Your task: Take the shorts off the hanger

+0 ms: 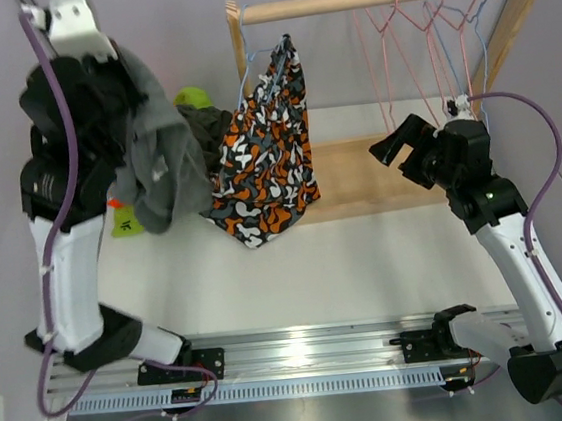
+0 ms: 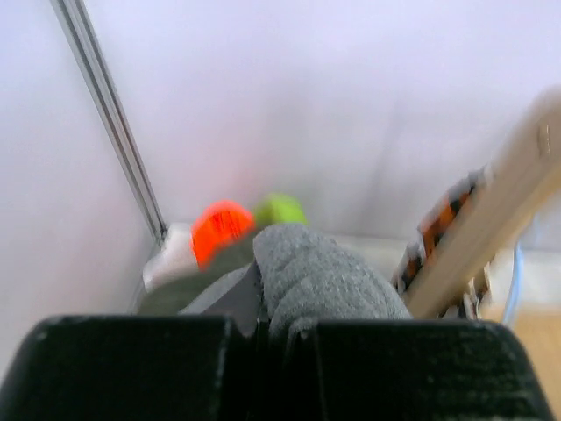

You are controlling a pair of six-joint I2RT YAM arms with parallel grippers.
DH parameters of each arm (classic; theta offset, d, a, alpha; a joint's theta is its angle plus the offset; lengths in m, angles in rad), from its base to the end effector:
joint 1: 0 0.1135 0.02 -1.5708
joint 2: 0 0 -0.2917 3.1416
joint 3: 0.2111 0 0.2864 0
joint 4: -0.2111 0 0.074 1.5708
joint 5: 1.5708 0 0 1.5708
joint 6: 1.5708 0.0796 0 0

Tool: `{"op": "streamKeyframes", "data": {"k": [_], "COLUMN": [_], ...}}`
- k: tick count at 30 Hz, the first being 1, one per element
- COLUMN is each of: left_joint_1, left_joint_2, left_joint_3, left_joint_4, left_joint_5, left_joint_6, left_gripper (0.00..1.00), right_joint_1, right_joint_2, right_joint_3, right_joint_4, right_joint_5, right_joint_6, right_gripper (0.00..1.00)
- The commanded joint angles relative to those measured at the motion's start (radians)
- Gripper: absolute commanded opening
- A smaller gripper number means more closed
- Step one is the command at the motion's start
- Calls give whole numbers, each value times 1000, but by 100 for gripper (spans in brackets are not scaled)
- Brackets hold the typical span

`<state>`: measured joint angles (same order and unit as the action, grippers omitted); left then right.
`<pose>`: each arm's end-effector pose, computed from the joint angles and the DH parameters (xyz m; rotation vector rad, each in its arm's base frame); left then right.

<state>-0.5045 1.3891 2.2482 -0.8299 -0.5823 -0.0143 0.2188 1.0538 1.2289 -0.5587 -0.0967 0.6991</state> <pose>0.2358 -0.0802 0.6558 -0.0837 1.5443 0.0377 0.2748 0.0690 0.4176 0.4158 1.9750 0.6905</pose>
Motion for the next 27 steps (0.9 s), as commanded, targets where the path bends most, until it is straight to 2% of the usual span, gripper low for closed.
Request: {"op": "streamKeyframes", "data": {"k": [1, 4, 5, 10, 12, 15, 16, 17, 18, 20, 21, 24, 25, 26, 27], "left_joint_1": [112, 188, 210, 334, 397, 423, 426, 426, 426, 428, 426, 426, 426, 425, 423], "left_joint_2": [161, 257, 286, 410, 453, 502, 507, 510, 508, 482, 469, 465, 468, 467, 456], "left_joint_3": [304, 291, 281, 301, 300, 240, 213, 94, 49, -166, -212, -366, -380, -390, -426], "left_joint_4": [130, 326, 436, 633, 623, 601, 595, 595, 595, 609, 603, 526, 473, 447, 422], "left_joint_5": [170, 188, 194, 205, 242, 240, 243, 243, 248, 237, 233, 281, 297, 305, 308], "left_joint_6": [76, 126, 145, 159, 88, 45, 37, 22, -10, -83, -107, -180, -194, -229, -243], "left_gripper": [0, 0, 0, 0, 0, 0, 0, 0, 0, 4, 7, 44, 88, 99, 99], "right_joint_1": [-1, -1, -1, -1, -1, -1, -1, -1, 1, 5, 10, 48, 65, 111, 138], "right_joint_2": [-46, -75, -84, -126, -158, -184, -198, -202, -209, -219, -221, -216, -212, -198, -187], "right_joint_3": [-92, -184, -203, -275, -290, -309, -309, -305, -301, -290, -267, -192, -166, -140, -111], "right_joint_4": [54, 72, 72, 69, 78, 106, 112, 118, 141, 166, 181, 207, 212, 215, 220], "right_joint_5": [-40, -69, -80, -126, -135, -159, -161, -161, -164, -167, -170, -176, -170, -164, -147], "right_joint_6": [2, 0, -7, -44, -52, -46, -40, -35, -23, -15, -15, -19, -26, -30, -38], "right_gripper": [100, 99, 99, 99, 99, 100, 99, 99, 99, 99, 99, 99, 99, 99, 99]}}
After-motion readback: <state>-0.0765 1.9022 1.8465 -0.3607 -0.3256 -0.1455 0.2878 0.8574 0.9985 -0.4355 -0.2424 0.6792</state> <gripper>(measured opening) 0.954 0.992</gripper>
